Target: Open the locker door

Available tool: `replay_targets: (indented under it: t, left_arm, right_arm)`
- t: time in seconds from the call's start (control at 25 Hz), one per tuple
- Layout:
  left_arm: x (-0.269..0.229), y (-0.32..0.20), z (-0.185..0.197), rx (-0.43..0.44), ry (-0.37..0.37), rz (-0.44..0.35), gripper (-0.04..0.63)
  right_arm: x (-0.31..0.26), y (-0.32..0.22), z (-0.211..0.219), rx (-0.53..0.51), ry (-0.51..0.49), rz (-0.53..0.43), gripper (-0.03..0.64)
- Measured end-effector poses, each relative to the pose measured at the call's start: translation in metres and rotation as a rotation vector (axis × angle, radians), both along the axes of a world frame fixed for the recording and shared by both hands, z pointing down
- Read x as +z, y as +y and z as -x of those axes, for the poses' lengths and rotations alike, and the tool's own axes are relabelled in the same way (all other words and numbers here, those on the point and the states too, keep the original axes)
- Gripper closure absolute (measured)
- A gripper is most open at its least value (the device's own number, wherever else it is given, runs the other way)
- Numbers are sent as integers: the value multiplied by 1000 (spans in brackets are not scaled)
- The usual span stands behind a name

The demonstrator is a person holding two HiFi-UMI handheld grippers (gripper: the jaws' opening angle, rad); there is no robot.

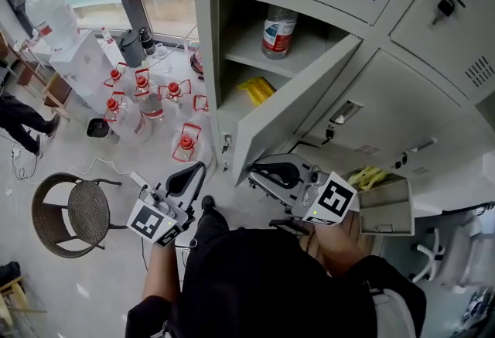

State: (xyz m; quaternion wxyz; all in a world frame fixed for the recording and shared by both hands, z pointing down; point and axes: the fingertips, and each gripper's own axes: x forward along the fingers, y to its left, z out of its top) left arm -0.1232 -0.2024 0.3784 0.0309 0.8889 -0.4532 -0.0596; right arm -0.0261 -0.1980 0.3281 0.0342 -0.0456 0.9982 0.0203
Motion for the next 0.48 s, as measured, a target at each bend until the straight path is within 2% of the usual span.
replay_targets:
  t: [0.48]
  left_arm:
    - [-4, 16, -44, 89, -23, -1, 584]
  right_arm:
    - [1, 24, -45, -58, -40, -14, 581]
